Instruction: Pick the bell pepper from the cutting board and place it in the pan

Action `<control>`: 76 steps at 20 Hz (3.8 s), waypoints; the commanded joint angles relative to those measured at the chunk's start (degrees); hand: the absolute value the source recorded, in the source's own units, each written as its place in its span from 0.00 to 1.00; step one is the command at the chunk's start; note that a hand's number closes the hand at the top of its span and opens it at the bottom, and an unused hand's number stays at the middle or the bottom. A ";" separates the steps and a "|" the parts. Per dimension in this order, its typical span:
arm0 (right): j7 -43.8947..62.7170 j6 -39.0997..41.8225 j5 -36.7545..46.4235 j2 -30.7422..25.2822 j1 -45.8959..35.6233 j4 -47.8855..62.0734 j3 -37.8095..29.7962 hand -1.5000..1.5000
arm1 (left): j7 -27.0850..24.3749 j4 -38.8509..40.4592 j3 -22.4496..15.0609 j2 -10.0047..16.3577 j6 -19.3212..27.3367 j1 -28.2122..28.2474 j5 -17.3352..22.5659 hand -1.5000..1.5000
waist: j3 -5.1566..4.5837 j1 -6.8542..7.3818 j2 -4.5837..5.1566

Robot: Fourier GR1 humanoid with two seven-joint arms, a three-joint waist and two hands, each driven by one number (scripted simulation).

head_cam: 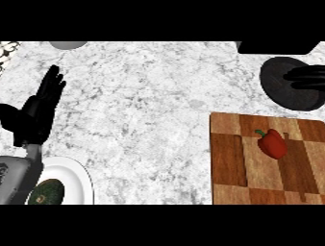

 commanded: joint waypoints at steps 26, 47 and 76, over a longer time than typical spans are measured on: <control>-6.81 -1.48 19.79 8.22 0.58 9.99 9.11 0.00 | 2.40 -7.32 3.25 -1.31 -3.18 6.55 -3.00 0.50 | 0.02 -0.34 -0.28; 0.26 -5.59 41.61 18.63 3.80 9.71 5.99 0.00 | 2.36 -4.71 5.99 -6.40 -3.62 3.33 -7.88 0.50 | 0.01 -0.80 -0.24; -11.74 -16.28 57.31 25.07 6.63 18.37 2.97 1.00 | 2.87 -4.90 9.73 -8.25 -7.47 3.64 -9.42 0.50 | 0.01 -0.95 -0.27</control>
